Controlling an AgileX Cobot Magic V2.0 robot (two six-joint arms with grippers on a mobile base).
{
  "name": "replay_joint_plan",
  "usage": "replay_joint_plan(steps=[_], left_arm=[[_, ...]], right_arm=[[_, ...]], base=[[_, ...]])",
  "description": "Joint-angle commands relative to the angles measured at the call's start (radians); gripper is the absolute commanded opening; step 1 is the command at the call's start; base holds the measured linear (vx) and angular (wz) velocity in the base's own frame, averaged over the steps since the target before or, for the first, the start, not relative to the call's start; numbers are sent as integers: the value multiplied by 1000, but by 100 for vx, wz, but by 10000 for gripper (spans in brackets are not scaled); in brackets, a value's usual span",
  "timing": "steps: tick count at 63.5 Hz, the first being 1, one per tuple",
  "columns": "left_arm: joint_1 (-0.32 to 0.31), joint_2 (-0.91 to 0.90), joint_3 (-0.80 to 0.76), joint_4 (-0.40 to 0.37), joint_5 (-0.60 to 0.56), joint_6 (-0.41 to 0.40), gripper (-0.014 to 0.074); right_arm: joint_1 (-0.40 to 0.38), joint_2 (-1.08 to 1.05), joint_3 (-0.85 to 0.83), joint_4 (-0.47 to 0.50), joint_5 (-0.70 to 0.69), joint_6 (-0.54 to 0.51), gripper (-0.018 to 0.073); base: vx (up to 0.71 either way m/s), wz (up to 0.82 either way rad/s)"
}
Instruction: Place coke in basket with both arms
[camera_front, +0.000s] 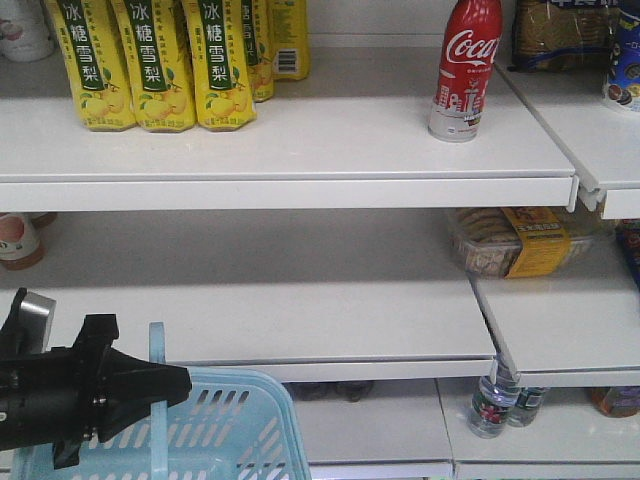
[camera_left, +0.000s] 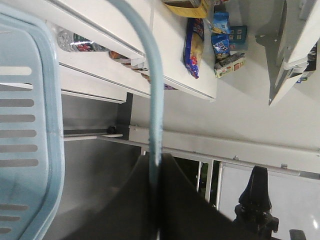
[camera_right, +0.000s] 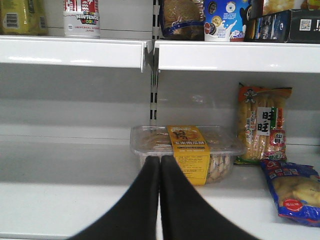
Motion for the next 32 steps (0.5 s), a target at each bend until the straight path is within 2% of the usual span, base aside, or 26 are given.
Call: replay_joint_plan(steps=[1,32], left_arm=[[-1,-23,-21,-74,57,4,-6],[-1,-23,-21,-74,57,4,-6]], right_arm=[[-5,-13,8,-3,-72,-4,-10],[-5,-13,8,-3,-73,-4,-10]], base=[[2,-1],[3,-1]])
